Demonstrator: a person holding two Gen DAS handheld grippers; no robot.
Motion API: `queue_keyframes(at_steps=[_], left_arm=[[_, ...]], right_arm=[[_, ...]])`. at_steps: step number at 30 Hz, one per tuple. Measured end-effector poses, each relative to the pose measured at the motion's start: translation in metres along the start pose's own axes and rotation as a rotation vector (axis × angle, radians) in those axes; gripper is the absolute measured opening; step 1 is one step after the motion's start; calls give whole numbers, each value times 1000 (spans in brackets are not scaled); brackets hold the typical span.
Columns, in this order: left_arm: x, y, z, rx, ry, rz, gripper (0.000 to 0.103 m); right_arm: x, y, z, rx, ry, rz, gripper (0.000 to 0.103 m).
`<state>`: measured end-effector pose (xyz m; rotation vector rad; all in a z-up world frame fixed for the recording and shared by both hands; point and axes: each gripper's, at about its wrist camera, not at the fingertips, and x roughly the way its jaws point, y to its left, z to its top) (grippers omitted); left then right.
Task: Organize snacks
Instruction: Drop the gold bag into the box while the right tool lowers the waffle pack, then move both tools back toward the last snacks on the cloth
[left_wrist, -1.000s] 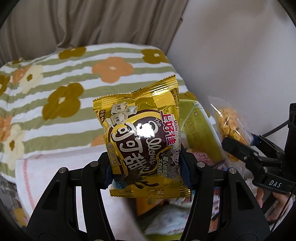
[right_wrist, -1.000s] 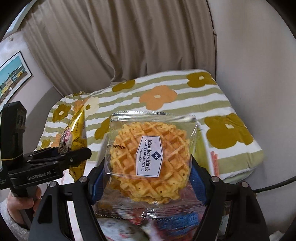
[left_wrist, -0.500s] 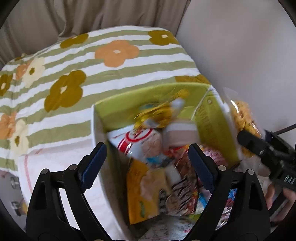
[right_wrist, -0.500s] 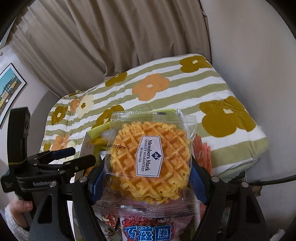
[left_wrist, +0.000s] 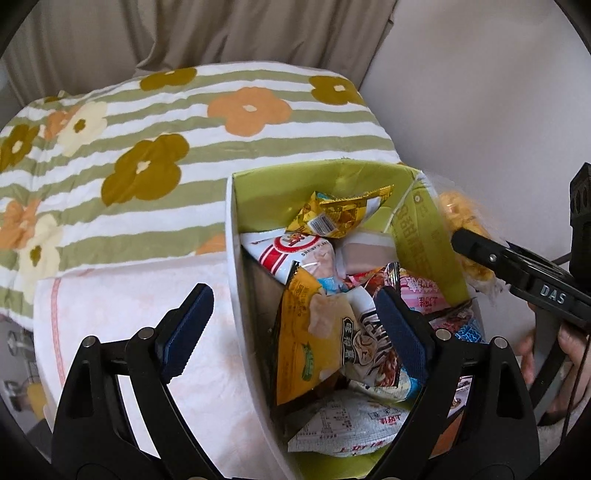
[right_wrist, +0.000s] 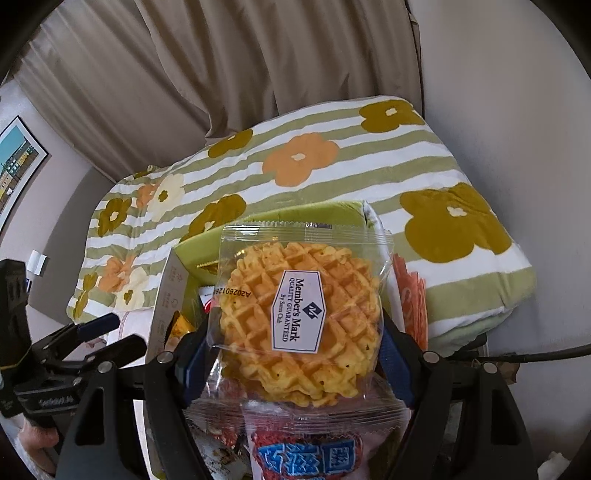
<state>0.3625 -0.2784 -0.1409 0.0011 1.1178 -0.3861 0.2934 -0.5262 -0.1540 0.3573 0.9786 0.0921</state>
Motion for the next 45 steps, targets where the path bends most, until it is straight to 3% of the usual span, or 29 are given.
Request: queue_keyframes(at_steps=[1, 3, 6, 11, 15, 24, 30, 36, 45], left_arm=[[-2, 0, -1, 0, -3, 2, 89], [-5, 0, -4, 2, -6, 12, 89], [-8, 2, -12, -6, -8, 24, 89], [-13, 11, -31, -34, 8, 41, 89], [-28, 19, -47, -46, 1, 66, 89], [-96, 55, -87, -50, -82, 91, 89], [-140, 100, -125, -63, -111, 96, 89], [-175, 154, -171, -66, -94, 116, 89], [-191, 235, -229, -84, -56, 128, 89]], right_arm=[[-3, 2, 0, -11, -24, -18, 94], [-12, 5, -1, -39, -87, -28, 100], [-17, 3, -4, -62, -119, -29, 100], [-17, 3, -11, -68, -59, 47, 100], [-29, 17, -18, -96, -72, 68, 100], [-67, 86, -46, -189, -140, 113, 100], [-81, 144, -85, -218, -153, 145, 100], [-78, 203, -134, -227, -113, 172, 100], [-43, 270, -210, -242, -8, 135, 100]])
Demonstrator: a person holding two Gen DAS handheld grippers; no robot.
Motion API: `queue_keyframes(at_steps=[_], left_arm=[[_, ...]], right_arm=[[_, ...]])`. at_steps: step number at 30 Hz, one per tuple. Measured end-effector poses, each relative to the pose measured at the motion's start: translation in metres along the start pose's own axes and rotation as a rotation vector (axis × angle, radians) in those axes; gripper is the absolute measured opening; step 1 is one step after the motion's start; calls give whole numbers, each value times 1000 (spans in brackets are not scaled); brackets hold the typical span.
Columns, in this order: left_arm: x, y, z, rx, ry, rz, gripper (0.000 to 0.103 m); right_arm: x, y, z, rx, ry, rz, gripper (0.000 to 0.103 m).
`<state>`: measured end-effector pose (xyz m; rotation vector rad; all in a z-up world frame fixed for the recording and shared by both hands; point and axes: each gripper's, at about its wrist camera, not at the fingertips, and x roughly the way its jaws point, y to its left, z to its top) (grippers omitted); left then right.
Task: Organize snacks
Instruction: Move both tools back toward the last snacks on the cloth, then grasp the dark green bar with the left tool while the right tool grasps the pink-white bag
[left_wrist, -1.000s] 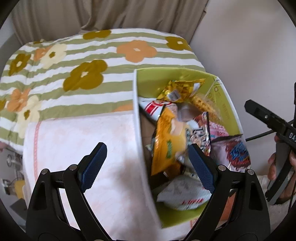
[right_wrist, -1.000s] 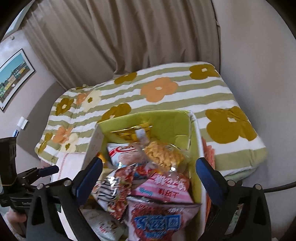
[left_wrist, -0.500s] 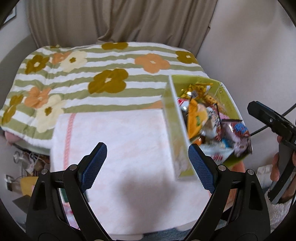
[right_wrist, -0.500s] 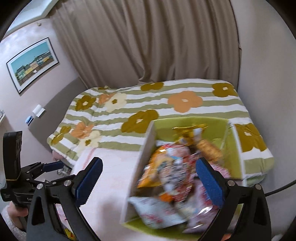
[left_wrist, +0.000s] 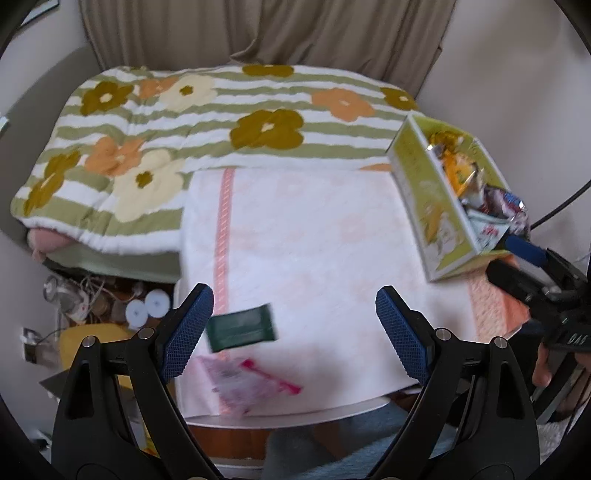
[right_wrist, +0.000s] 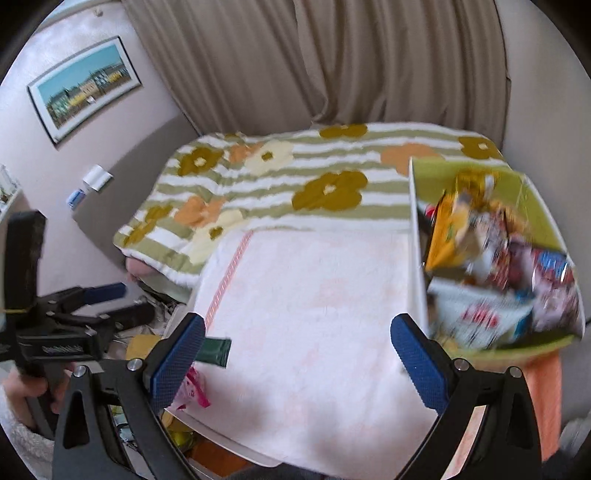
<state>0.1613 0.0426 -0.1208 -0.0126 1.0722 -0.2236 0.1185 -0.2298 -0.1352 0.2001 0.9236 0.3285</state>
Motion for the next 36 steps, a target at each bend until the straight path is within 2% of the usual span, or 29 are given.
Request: queue_keyframes(at_steps=[6, 17, 23, 26, 28, 31, 36], left_arm=[[18, 46, -18, -11, 31, 4, 89], [81, 92, -40, -35, 125, 25, 89], [102, 100, -49, -36, 165, 35, 89], [105, 99, -50, -23, 177, 35, 89], [106, 99, -49, -9, 181, 51, 89], [108, 101, -47, 7, 186, 44, 89], [116, 97, -44, 59, 202, 54, 89]], right_arm=[[55, 43, -32, -37, 144, 109, 100], [157, 117, -92, -211, 312, 323, 100], [183, 137, -108, -269, 315, 317, 100], [189, 144, -115, -275, 313, 322, 90], [192, 146, -117, -280, 311, 320, 72], [195, 147, -120, -284, 318, 329, 56], [188, 147, -123, -324, 295, 317, 48]])
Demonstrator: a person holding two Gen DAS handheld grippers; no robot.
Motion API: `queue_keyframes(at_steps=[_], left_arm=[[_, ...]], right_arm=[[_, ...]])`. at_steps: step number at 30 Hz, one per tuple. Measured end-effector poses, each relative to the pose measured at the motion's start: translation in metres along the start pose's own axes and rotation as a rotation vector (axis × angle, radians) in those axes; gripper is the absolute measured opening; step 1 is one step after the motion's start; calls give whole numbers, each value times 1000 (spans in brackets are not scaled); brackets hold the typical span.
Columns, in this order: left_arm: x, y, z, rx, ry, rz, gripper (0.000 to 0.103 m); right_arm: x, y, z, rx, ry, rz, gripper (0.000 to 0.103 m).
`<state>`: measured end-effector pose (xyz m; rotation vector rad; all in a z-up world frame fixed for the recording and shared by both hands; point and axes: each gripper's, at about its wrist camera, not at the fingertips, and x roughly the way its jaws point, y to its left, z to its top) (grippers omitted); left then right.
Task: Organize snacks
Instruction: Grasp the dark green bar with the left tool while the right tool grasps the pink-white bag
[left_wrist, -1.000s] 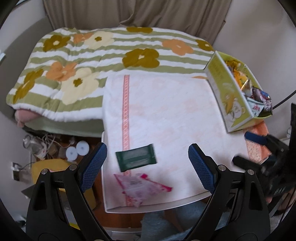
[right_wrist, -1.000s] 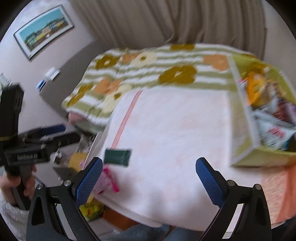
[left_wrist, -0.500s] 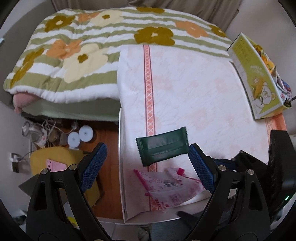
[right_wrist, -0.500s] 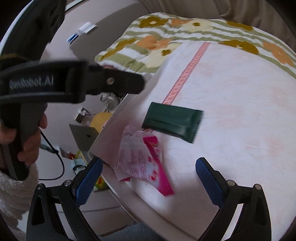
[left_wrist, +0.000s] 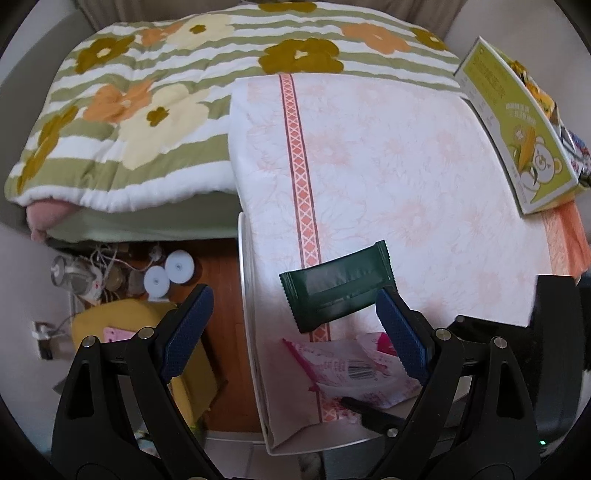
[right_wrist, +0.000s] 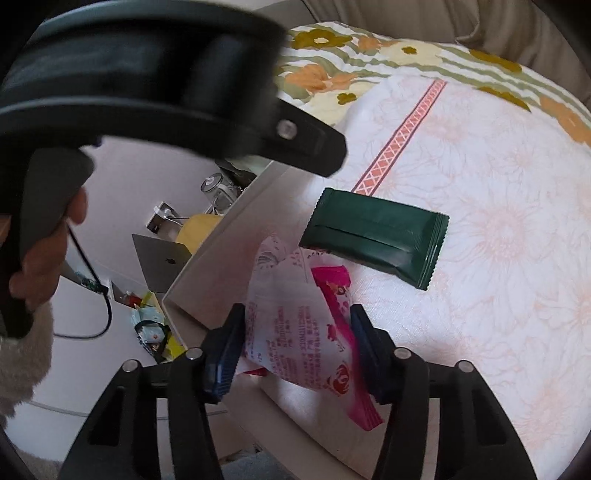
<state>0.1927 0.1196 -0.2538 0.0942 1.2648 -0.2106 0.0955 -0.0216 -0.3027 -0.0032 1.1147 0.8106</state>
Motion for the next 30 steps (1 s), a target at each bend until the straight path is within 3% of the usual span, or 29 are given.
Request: queue_keyframes(at_steps=[5, 21, 25, 30], left_arm=[[10, -9, 3, 87, 27, 13, 89], [57, -58, -2, 530, 124, 93, 89], [72, -64, 2, 541, 144, 97, 89], [77, -64, 19, 477, 135, 63, 89]], right_arm=[[-20, -14, -2, 6, -15, -34, 47], [-78, -73, -15, 104, -38, -133, 47], [-89, -85, -16, 134, -57, -158, 47], [-90, -93, -16, 173, -80, -157, 47]])
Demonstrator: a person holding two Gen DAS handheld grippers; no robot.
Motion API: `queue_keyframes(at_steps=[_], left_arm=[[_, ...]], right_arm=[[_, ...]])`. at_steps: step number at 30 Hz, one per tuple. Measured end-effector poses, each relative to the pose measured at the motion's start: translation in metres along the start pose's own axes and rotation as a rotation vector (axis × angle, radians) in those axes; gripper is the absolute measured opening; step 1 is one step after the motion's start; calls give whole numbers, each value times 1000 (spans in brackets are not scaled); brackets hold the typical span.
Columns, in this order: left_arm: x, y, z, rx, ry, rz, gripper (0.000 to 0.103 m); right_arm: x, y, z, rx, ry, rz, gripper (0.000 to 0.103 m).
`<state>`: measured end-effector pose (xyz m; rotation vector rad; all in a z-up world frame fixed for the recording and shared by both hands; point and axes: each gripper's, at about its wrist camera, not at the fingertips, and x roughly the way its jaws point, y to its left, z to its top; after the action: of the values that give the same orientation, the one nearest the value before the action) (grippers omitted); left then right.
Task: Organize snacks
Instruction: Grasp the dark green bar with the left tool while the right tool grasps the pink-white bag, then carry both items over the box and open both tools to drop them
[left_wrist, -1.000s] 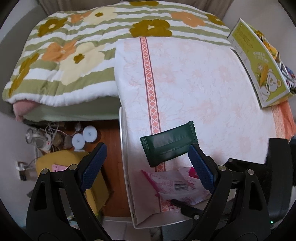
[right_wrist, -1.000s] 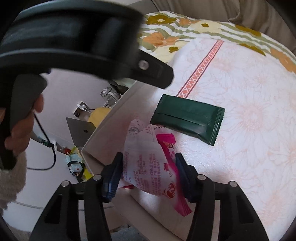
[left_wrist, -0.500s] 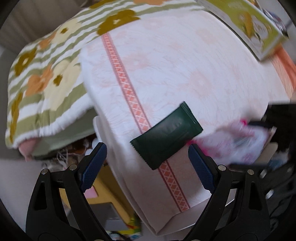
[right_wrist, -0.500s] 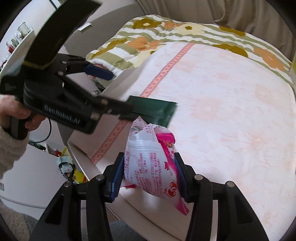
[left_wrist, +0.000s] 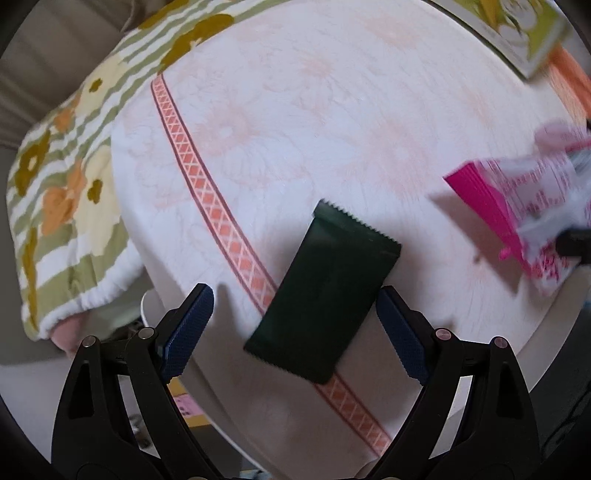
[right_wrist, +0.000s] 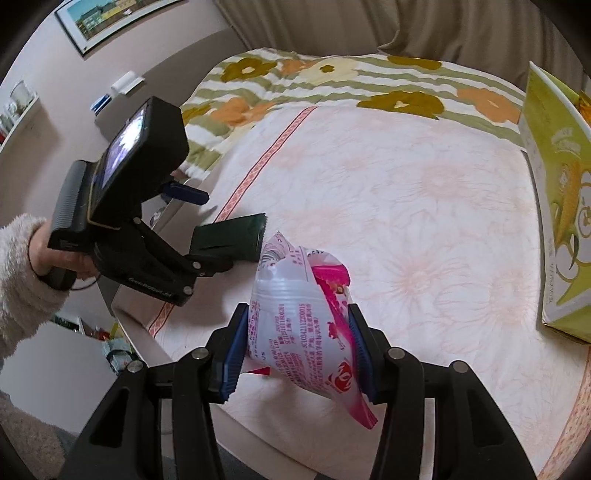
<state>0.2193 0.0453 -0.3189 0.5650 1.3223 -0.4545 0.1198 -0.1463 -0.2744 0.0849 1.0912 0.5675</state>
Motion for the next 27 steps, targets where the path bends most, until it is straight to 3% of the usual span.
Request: queue_keyframes(at_steps=[3, 5, 12, 13, 16, 27], left_arm=[[1, 3, 3, -12, 7, -36, 85], [1, 4, 3, -10, 14, -67, 77], [3, 5, -1, 5, 54, -124, 74], [2, 5, -1, 7, 51, -126, 71], [-5, -2, -2, 32, 30, -123, 47], [-12, 3, -6, -57, 13, -141, 47]], right_arm=[[0, -2, 2, 16, -3, 4, 47], [0, -4, 3, 24, -7, 8, 47], [3, -6, 4, 38, -8, 21, 47], [4, -6, 4, 39, -7, 22, 47], [5, -7, 5, 40, -4, 21, 47], [-4, -9, 14, 46, -17, -1, 47]])
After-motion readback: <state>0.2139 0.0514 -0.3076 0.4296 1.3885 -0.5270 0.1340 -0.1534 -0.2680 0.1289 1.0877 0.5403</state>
